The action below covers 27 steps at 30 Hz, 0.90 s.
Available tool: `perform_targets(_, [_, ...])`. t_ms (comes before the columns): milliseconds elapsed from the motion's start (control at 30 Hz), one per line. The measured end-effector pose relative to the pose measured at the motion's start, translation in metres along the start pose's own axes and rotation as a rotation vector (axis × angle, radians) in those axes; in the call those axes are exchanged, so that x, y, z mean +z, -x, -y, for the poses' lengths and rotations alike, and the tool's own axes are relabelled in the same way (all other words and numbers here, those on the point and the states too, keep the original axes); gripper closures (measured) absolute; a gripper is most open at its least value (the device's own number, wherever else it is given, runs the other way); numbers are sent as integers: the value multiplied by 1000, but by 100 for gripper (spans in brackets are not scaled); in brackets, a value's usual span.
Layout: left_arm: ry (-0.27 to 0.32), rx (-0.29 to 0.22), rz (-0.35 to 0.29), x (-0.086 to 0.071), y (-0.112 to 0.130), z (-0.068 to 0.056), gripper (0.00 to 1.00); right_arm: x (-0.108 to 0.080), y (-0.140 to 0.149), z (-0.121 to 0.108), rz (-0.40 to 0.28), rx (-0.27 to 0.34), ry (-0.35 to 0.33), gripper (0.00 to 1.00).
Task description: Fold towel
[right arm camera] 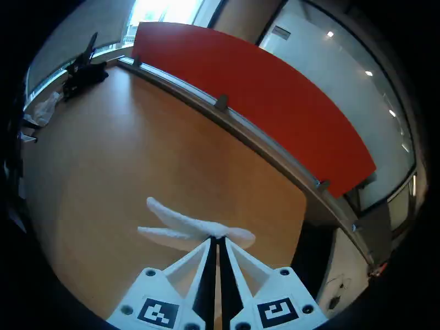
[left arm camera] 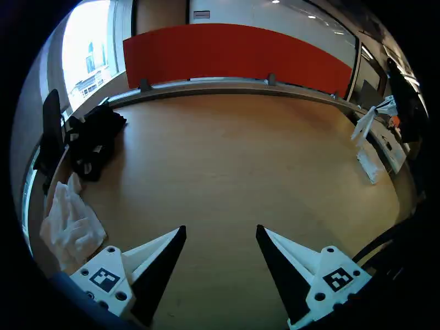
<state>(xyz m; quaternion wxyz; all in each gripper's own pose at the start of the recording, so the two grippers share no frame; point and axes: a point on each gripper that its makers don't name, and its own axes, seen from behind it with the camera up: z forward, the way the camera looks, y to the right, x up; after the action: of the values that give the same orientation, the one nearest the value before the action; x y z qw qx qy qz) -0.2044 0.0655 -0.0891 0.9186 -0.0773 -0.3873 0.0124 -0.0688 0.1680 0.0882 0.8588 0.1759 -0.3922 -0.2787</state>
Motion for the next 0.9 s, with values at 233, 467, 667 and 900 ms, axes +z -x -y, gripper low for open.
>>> perform_targets(233, [4, 8, -1, -1, -3, -2, 6, -7, 16, -5, 11, 20, 8, 90])
perform_targets(467, [12, 24, 2, -1, -4, -4, 6, -18, 50, -8, 43, 51, 22, 90])
perform_targets(667, [19, 33, 7, -2, -4, -6, 6, -26, 92, -6, 88, 97, 31, 90])
perform_targets(900, [22, 45, 12, -3, -2, -7, 6, -29, 135, -4, 138, 153, 43, 91])
